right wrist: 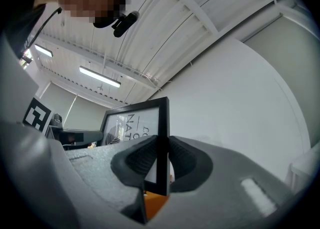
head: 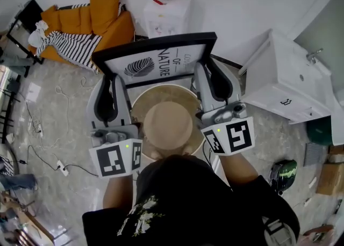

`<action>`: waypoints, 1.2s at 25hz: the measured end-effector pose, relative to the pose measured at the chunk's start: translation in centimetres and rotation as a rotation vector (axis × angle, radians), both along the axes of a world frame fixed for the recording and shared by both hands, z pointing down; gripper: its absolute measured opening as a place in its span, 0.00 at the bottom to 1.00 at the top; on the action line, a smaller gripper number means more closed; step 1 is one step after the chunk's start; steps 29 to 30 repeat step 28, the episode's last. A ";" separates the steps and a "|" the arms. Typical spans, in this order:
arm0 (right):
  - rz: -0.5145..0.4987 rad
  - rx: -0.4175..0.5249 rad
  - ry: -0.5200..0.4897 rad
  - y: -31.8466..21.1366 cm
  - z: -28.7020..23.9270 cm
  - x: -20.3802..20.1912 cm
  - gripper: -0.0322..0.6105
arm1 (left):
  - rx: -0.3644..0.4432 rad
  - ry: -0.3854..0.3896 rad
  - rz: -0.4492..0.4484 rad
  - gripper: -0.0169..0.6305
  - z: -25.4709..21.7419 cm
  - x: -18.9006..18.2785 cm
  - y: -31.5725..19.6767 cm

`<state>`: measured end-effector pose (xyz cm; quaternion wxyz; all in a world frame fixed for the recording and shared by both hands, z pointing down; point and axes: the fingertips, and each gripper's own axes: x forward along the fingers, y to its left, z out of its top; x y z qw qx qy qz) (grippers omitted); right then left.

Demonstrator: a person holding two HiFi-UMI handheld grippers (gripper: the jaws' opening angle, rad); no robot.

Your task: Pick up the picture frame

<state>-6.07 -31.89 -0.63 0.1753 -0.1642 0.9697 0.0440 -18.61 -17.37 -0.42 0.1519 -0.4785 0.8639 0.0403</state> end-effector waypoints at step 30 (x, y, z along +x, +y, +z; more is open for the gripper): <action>0.026 0.024 0.012 -0.9 0.2 0.2 0.15 | 0.003 0.000 0.002 0.14 0.3 0.1 -1.1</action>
